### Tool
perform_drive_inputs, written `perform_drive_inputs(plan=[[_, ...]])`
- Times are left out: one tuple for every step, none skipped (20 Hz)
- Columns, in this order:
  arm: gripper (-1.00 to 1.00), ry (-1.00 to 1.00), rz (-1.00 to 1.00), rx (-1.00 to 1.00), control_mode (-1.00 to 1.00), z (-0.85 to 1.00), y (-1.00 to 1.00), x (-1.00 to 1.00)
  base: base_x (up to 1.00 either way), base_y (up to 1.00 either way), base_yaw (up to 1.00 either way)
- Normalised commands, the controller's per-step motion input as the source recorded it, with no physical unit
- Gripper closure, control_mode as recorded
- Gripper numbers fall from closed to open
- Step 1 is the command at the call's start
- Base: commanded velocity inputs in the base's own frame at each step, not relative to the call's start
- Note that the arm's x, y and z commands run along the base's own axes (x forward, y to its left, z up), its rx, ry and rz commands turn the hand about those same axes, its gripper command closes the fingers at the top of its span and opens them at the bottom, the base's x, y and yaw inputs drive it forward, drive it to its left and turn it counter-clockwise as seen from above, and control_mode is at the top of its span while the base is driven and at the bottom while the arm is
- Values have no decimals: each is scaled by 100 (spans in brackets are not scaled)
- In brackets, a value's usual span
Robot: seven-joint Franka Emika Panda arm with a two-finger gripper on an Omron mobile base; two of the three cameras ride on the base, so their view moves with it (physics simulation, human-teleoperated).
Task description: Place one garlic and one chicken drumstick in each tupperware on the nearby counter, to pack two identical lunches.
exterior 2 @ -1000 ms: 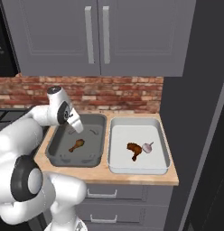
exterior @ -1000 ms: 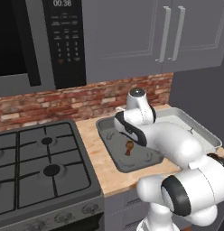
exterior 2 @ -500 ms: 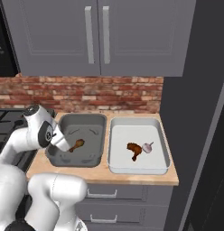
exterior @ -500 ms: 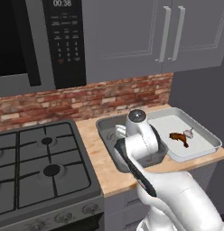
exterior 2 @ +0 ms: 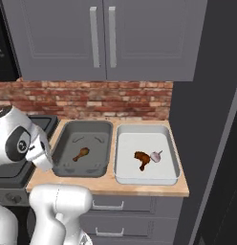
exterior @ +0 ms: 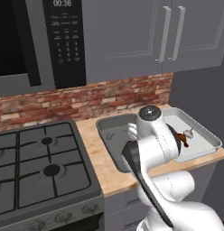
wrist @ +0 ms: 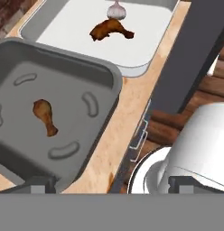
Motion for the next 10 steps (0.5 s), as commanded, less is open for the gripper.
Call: perform_drive_inputs(plan=[[-100, 0, -18, 0, -100, 25, 0, -100, 0, 0, 0], [-100, 0, -11, 0, -100, 5, 0, -100, 0, 0, 0], [-100, 0, -9, 0, -100, 3, 0, -100, 0, 0, 0], [-100, 0, -7, 0, -100, 4, 0, -100, 0, 0, 0], [-100, 0, -3, 0, -100, 5, 0, -100, 0, 0, 0], [-100, 0, 0, 0, -100, 4, 0, -100, 0, 0, 0], [-100, 1, 0, 0, -100, 0, -3, -100, 0, 0, 0], [-100, 0, 0, 0, 100, 0, 0, 0, -100, -2, 0], [-100, 0, 0, 0, 100, 0, 0, 0, -100, 0, 0], [-100, 0, 0, 0, 100, 0, 0, 0, -100, 0, 0]])
